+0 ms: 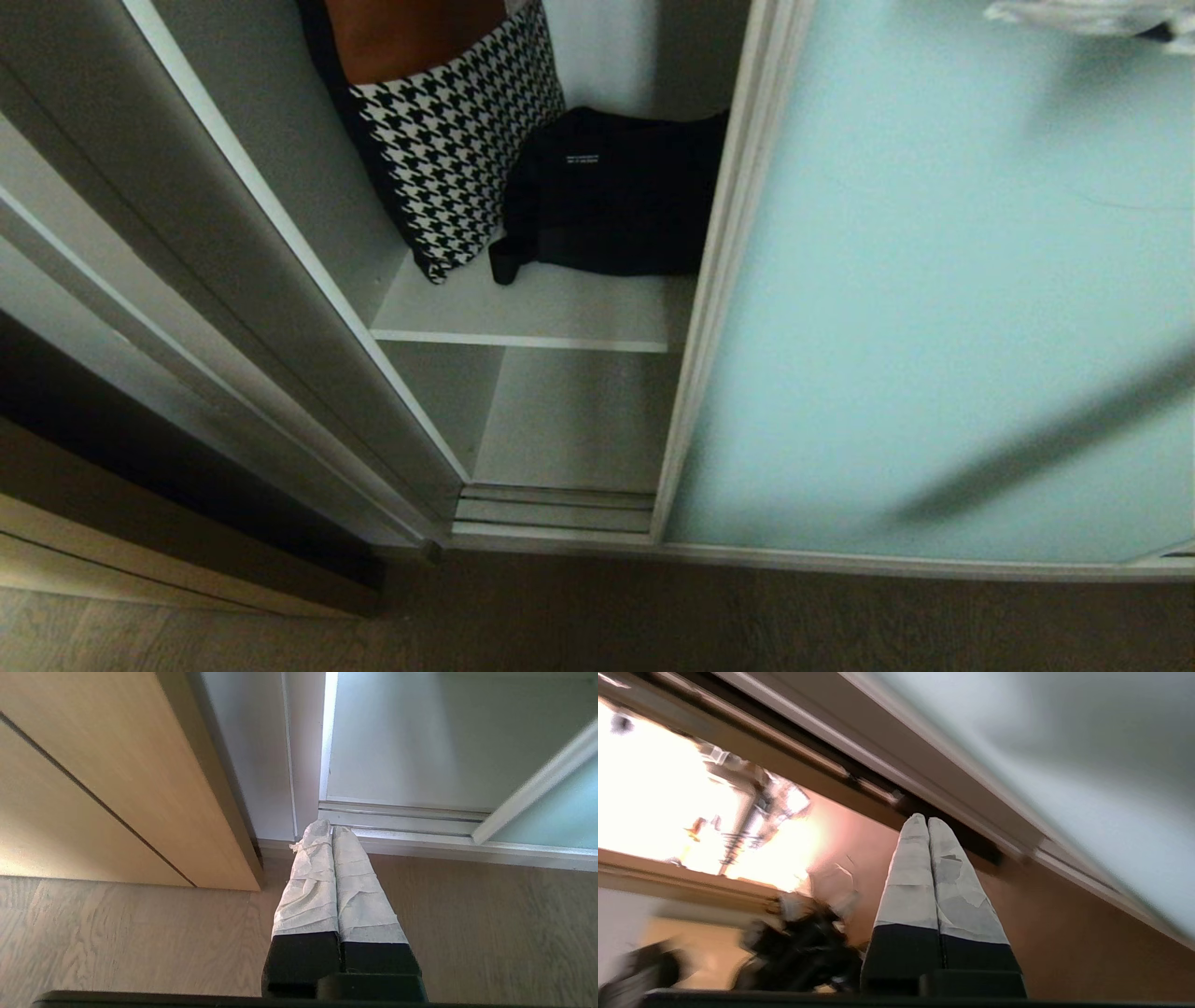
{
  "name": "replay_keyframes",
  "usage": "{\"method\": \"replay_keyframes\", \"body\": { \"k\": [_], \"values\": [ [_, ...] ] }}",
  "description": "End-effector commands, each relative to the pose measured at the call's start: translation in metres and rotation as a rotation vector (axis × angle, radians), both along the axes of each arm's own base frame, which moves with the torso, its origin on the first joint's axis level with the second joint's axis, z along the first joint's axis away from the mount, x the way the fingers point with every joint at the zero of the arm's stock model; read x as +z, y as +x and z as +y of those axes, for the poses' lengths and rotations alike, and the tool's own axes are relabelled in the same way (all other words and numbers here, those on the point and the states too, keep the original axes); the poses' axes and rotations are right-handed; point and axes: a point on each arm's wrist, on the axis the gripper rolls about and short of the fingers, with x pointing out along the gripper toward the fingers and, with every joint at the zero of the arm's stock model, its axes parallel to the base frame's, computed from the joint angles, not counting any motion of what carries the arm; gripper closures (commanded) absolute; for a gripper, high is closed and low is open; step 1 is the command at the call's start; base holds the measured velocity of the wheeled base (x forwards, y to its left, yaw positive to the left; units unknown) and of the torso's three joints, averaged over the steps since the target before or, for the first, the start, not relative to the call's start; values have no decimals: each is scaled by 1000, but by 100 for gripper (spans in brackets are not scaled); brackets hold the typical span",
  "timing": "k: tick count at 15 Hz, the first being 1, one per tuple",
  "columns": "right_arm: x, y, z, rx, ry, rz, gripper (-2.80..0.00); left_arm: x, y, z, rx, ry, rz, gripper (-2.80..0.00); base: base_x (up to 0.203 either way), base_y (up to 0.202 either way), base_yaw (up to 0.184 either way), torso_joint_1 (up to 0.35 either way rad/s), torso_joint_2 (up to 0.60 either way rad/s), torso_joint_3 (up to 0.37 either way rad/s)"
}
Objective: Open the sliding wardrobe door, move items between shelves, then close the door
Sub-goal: Close the door
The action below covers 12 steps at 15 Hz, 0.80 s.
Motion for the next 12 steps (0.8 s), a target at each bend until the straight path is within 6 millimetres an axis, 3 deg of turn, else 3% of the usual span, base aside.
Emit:
{"method": "replay_keyframes", "body": {
  "k": [1, 6, 9, 12],
  "values": [
    [12, -44, -38, 66, 72, -81, 0, 0, 0, 0, 0, 0, 0, 0, 0, 0, 0, 0, 0, 0],
    [17, -94, -98, 60, 168, -194, 0, 0, 0, 0, 0, 0, 1, 0, 0, 0, 0, 0, 0, 0],
    [17, -112, -115, -159, 175, -254, 0, 0, 0, 0, 0, -1, 0, 0, 0, 0, 0, 0, 0, 0],
    [20, -133, -118, -462, 164, -329, 0, 0, 0, 0, 0, 1, 0, 0, 0, 0, 0, 0, 0, 0]
  ]
}}
